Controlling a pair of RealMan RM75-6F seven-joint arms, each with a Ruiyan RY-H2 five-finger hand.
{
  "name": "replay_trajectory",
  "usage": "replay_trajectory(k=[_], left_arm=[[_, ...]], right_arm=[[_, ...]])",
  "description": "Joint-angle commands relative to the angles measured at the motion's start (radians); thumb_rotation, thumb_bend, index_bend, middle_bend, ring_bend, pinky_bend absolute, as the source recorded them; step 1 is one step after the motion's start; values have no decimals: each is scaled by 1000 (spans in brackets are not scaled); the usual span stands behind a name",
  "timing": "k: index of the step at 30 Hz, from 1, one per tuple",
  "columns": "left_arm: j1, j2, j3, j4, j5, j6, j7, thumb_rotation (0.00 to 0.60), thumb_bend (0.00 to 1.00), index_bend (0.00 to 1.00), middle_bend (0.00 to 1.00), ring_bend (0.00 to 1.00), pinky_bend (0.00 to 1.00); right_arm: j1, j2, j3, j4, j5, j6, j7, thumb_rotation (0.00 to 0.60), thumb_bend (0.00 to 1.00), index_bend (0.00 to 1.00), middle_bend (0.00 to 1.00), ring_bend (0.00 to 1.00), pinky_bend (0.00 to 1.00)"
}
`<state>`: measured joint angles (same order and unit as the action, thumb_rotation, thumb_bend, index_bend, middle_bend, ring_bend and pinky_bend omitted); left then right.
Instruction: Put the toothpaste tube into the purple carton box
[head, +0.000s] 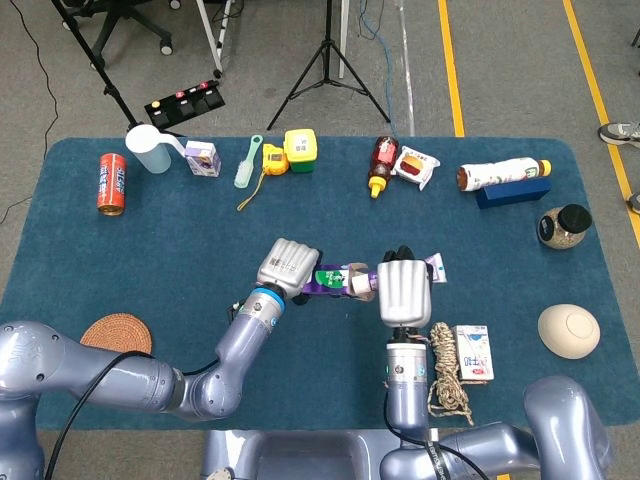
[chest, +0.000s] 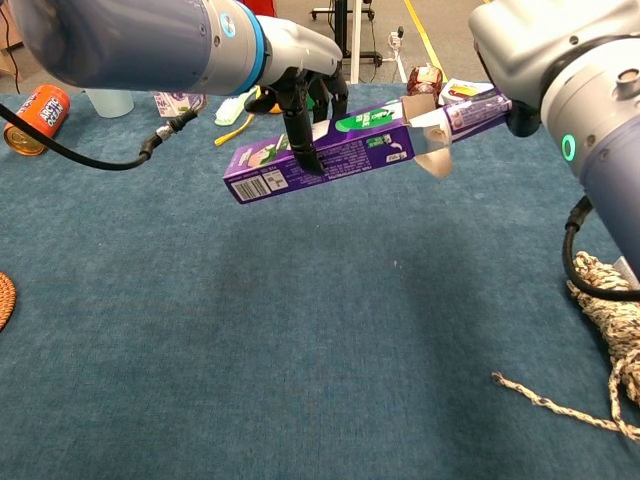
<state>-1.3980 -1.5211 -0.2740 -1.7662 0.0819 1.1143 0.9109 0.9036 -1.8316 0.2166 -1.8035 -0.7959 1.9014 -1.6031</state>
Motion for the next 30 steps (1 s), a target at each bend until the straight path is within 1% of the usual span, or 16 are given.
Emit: replay_trajectory(k=[1,10,16,23,30], left_arm=[[0,0,-1,0,1,0,0,600,309,580,427,485,816],[-4,-17,-2,12,-3,0,3,600,307,580,427,485,816],[-6,-32,-8,24,2,-5,-2,600,308,580,427,485,816],[-5,-32,-12,9,14,5,-2,600,307,579,427,485,816],[5,-25,-12,6,32,2,-12,600,308,580,427,485,816]], right_arm=[[-3,-7,1,8,-5,-3,-11,600,730,697,858,931,937],[-4,-28,15,11,-27,-4,-41,600,730,696,858,931,937],[-1,-38,10,12,-48,-3,-66,600,730,697,858,932,937],[-5,-42,37,14,-49,-11,-75,600,732,696,858,932,937],[-17,-38,45,6,-45,-23,-76,600,730,696,858,932,937]])
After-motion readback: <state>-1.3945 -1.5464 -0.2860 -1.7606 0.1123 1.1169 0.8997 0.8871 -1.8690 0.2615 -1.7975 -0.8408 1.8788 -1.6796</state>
